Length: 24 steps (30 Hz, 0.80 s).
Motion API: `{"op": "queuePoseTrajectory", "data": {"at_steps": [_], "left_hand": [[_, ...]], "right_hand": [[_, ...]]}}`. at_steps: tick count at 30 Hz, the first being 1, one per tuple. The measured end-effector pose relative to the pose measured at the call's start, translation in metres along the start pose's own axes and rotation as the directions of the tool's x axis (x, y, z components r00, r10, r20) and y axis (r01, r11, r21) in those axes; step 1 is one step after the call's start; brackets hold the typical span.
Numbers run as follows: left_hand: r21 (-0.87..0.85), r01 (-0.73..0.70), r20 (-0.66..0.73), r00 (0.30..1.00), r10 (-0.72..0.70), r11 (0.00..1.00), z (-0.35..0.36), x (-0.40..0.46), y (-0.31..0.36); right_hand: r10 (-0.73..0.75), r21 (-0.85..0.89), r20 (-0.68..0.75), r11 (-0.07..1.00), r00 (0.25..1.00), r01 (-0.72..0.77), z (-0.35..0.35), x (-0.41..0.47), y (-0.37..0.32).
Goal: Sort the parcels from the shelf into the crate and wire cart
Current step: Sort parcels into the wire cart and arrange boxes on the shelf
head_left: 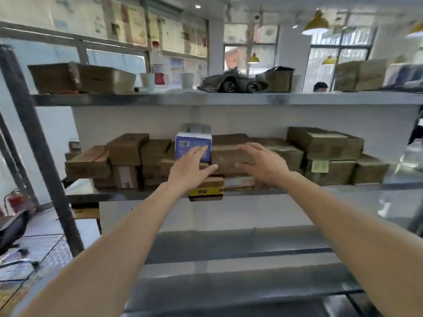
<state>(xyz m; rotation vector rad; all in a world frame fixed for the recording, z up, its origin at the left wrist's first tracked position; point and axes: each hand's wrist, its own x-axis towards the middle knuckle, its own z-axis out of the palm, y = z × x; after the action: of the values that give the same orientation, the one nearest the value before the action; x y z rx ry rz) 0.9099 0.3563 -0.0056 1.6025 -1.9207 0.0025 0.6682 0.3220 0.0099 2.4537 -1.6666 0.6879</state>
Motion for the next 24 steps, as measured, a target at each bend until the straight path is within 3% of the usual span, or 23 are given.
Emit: {"op": "queuePoseTrajectory", "data": {"at_steps": [11, 24], "left_hand": [[-0.123, -0.217, 0.080, 0.971, 0.227, 0.968, 0.135, 0.065, 0.216], [-0.277, -0.306, 0.195, 0.910, 0.365, 0.911, 0.315, 0.138, 0.377]], "right_hand": [[0.249, -0.095, -0.064, 0.962, 0.966, -0.254, -0.077, -0.084, 0.236], [0.505, -0.113, -0.083, 0.852, 0.859, -0.511, -0.097, -0.126, 0.445]]}}
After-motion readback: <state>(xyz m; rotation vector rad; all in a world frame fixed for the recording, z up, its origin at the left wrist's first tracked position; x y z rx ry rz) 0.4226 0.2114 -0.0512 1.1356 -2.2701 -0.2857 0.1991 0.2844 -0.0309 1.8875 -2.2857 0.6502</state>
